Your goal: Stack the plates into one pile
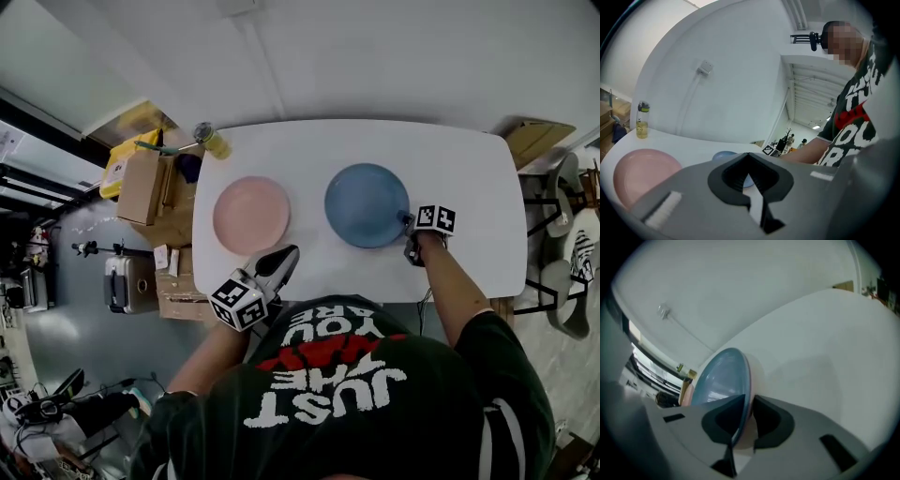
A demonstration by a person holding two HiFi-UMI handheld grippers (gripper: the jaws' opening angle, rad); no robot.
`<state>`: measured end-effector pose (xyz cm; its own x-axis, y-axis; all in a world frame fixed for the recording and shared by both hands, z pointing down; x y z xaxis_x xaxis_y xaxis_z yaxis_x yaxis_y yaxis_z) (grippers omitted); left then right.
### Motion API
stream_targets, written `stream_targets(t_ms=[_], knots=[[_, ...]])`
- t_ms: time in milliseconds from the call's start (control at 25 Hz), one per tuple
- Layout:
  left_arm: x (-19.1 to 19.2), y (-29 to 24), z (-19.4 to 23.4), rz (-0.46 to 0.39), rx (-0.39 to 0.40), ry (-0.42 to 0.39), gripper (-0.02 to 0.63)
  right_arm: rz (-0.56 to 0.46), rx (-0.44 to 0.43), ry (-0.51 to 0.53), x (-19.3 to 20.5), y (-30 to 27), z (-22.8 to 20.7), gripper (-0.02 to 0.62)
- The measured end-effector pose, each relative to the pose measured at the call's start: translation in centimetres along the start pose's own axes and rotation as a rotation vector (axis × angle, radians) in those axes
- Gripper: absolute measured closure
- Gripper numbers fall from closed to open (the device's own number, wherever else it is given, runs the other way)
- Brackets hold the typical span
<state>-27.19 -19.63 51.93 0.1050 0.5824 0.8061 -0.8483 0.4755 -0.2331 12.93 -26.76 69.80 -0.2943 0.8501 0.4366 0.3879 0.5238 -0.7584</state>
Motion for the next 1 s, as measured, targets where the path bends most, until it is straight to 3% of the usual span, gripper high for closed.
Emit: stream_targets(t_ms=[120,360,680,1000], knots=[[0.0,0.6,0.3,-0.024,-0.014,0.007,0.598,-0.03,-0.028,-0.101,-0.3,0.6,-0.3,0.549],[-0.6,2.8,1.2,-0.098,-0.035,0.017,0.598,-0.021,-0.075,-0.016,-2.7,2.5,3.2,0.551],[-0.8,10.3,3.8,-0.225,-0.156,0.041,0.598,0.036,-0.236,0.162,-7.3,-3.3,17.7,0.549],[2.6,20.8,6.2,-0.319,-0.362,0.122,0.598,0.201,-0.271,0.312,-4.7,-13.9,29.7,0.549]])
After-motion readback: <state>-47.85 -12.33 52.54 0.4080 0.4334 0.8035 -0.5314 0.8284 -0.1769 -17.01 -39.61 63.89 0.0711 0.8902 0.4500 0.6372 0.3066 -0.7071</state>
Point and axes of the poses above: the fingertips, and each gripper's own axes: y backward along the fingers, z to its left, x out of its underside, the point moved 8 cm from there along y, backward along the fingers, and after that the axes turned 8 degrees about y, right-handed, at the moved point
